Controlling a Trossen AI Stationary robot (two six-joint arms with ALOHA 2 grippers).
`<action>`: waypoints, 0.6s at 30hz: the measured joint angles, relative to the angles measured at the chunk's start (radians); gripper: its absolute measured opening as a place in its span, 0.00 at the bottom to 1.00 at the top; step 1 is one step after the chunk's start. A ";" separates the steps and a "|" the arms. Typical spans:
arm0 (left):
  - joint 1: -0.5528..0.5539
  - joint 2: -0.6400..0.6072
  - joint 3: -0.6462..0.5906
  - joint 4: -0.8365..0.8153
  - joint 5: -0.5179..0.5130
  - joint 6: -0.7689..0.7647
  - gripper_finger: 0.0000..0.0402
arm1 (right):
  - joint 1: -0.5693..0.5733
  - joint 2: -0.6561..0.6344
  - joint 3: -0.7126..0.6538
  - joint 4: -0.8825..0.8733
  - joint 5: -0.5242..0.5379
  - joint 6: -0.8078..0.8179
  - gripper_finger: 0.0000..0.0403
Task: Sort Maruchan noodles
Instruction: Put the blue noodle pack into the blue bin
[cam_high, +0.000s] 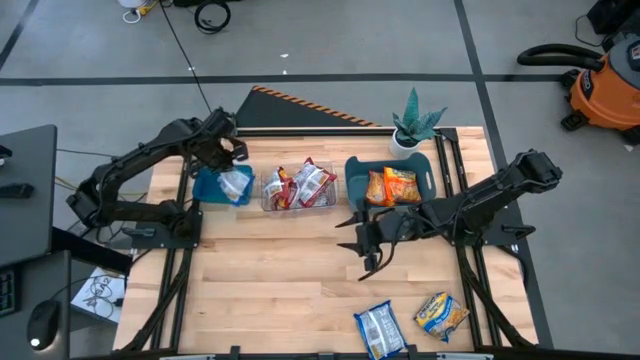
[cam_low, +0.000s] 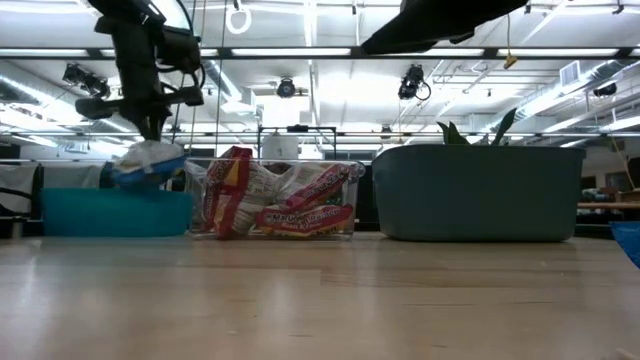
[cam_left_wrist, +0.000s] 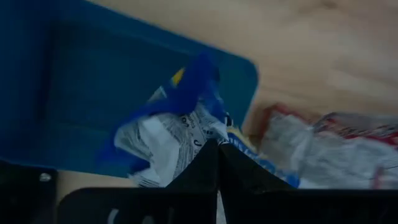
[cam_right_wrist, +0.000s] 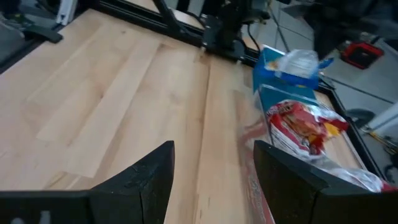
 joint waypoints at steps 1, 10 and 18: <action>0.002 0.000 0.009 0.001 0.000 -0.014 0.01 | -0.007 0.000 0.000 0.001 -0.016 -0.006 0.56; -0.005 0.001 0.009 -0.019 -0.031 -0.205 0.02 | -0.014 0.000 0.000 -0.028 -0.177 -0.012 0.56; -0.050 0.002 -0.065 0.016 -0.069 -0.343 0.02 | -0.004 0.000 -0.056 0.011 -0.196 -0.014 0.56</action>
